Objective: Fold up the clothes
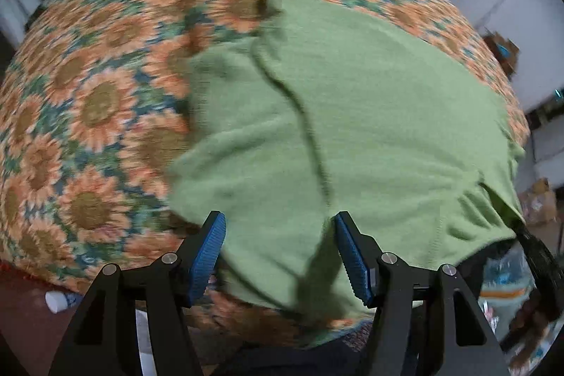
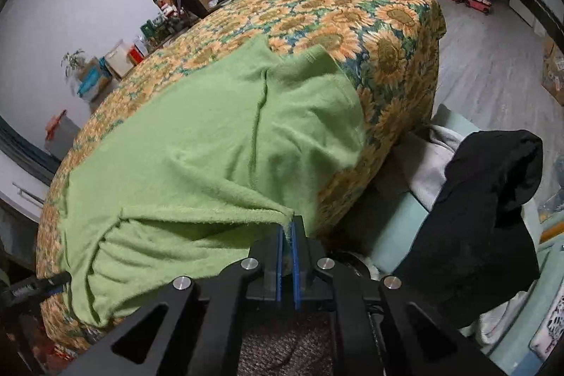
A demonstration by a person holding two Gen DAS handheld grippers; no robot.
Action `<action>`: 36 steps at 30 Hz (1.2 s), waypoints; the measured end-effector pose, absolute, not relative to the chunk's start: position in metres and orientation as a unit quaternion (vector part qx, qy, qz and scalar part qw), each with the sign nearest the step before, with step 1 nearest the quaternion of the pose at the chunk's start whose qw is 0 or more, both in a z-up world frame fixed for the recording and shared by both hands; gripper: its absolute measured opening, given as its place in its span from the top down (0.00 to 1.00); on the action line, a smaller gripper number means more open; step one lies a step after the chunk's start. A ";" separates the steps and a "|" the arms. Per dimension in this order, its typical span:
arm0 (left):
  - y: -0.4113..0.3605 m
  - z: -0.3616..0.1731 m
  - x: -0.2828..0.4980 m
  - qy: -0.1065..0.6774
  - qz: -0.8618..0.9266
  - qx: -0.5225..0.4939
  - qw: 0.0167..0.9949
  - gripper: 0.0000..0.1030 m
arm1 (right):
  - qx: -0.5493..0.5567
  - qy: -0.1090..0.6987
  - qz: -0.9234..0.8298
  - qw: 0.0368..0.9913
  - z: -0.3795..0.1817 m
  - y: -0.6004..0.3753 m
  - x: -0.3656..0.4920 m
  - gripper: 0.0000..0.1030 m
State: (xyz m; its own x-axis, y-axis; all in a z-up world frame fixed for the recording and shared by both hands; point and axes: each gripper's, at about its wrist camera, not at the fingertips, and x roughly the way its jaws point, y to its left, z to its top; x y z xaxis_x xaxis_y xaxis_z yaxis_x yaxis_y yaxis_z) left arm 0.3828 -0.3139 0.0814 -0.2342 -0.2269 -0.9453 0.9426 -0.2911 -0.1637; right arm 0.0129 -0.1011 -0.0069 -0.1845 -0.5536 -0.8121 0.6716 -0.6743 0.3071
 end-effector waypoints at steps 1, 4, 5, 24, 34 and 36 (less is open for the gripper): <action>-0.316 0.078 0.388 0.415 -0.667 0.439 0.436 0.37 | 0.495 0.059 -0.767 0.403 -0.004 -0.103 0.014 0.96; -0.318 0.075 0.392 0.429 -0.664 0.434 0.432 0.37 | 0.505 0.126 -0.752 0.405 -0.020 -0.119 0.030 0.93; -0.317 0.079 0.391 0.421 -0.665 0.437 0.436 0.37 | 0.516 0.147 -0.742 0.401 -0.032 -0.123 0.035 0.86; -0.253 0.111 0.306 0.276 -0.756 0.487 0.338 0.37 | 0.424 0.161 -0.677 0.579 -0.004 -0.154 0.129 0.68; -0.265 0.109 0.357 0.304 -0.728 0.455 0.413 0.37 | 0.559 0.053 -0.638 0.526 -0.028 -0.162 0.105 0.66; -0.263 0.107 0.358 0.308 -0.730 0.453 0.409 0.37 | 0.563 0.038 -0.642 0.518 -0.026 -0.163 0.102 0.63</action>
